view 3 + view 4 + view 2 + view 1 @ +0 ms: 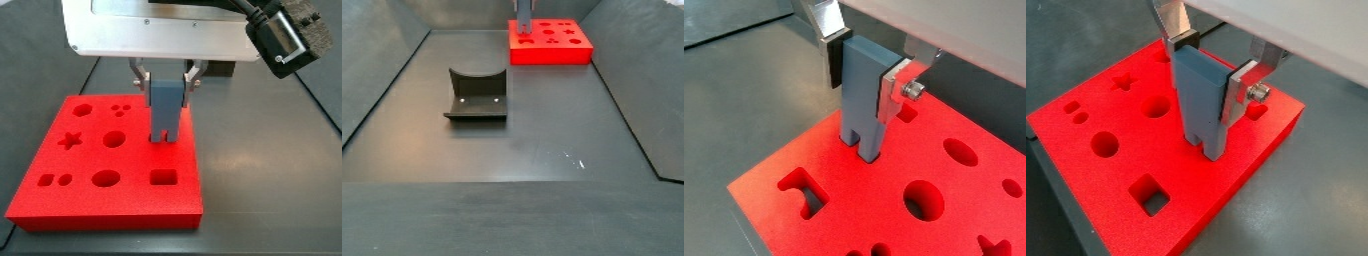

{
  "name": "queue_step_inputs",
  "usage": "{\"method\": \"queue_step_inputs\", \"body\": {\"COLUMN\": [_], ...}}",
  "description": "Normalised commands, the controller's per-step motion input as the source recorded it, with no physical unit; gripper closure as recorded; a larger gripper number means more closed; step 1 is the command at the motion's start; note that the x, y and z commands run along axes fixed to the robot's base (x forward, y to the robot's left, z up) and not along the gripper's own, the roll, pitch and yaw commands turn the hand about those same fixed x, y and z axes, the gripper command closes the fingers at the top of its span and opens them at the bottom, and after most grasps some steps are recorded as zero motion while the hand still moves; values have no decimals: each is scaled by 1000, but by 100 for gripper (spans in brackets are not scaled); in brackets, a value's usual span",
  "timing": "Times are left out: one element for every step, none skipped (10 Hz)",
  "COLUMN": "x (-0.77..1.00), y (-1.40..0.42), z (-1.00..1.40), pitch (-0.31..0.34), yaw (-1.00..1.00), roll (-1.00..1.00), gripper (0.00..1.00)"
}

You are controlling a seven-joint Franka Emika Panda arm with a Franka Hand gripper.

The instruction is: Insert the double-square object.

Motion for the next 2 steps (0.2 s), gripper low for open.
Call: {"method": "queue_step_inputs", "body": {"x": [0,0], "y": [0,0], "z": [0,0], "pitch": [0,0], "yaw": [0,0], "roll": [-6,0], "gripper": [100,100]}}
